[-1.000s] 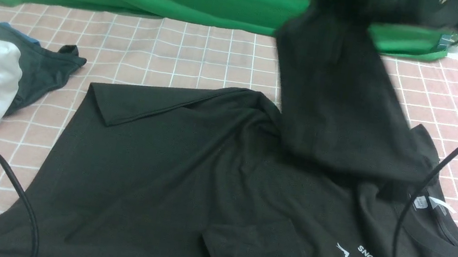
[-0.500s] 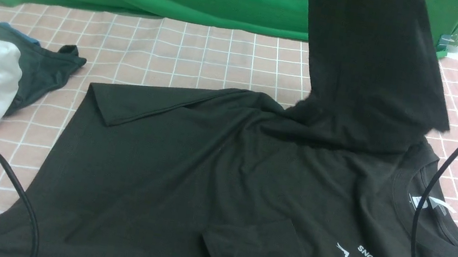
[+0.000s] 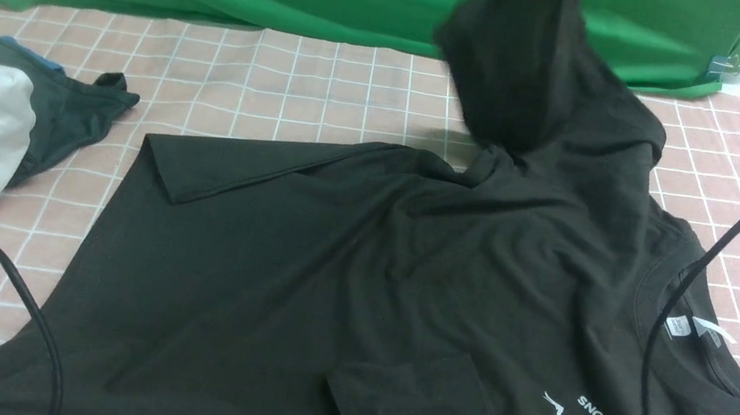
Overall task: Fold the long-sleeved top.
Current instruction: Spread the long sleeves with your arms and place them on the tabletop
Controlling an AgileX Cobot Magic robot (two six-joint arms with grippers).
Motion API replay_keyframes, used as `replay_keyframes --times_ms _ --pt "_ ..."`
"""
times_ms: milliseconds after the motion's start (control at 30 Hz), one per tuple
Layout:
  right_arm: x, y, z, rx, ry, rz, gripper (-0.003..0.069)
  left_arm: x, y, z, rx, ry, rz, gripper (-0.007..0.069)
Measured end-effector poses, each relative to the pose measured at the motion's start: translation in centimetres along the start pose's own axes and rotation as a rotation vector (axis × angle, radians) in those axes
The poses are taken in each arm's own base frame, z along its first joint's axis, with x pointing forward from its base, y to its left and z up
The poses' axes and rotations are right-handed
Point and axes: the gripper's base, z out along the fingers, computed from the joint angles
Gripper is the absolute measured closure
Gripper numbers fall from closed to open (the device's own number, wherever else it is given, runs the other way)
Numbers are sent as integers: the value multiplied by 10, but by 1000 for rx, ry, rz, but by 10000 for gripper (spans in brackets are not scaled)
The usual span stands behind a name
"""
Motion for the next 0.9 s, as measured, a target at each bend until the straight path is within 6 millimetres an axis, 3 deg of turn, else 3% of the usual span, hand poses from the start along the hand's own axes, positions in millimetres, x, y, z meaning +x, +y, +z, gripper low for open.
replay_keyframes --times_ms 133,200,333,433,467,500,533,600,633,667,733,833,900 --pt "32 11 11 -20 165 -10 595 0 0 0 0 0 0 574" --pt "38 11 12 -21 197 -8 593 0 0 0 0 0 0 574" --pt "61 7 24 -7 290 -2 539 0 0 0 -1 -4 0 574" --pt "73 1 28 39 366 -27 323 -1 0 0 -1 -7 0 574" --pt "73 1 27 39 370 -27 307 -1 0 0 -1 -7 0 574" --pt "75 -1 25 53 394 -42 195 -1 0 0 -1 -7 0 574" --pt "75 -1 22 58 410 -43 128 -1 0 0 -1 -7 0 574" --pt "75 5 8 62 447 -50 60 -1 0 0 -1 -7 0 574" --pt "75 4 8 64 449 -52 60 -1 0 0 -1 -7 0 574" --pt "78 20 -10 51 490 -111 92 -1 0 0 -1 -7 0 574" --pt "82 35 -21 26 503 -176 132 -1 0 0 -1 -7 0 574" --pt "111 84 -40 -88 554 -439 214 -1 0 0 0 -12 -1 574" --pt "149 116 -50 -194 610 -684 235 -2 0 0 -1 -20 -2 574"
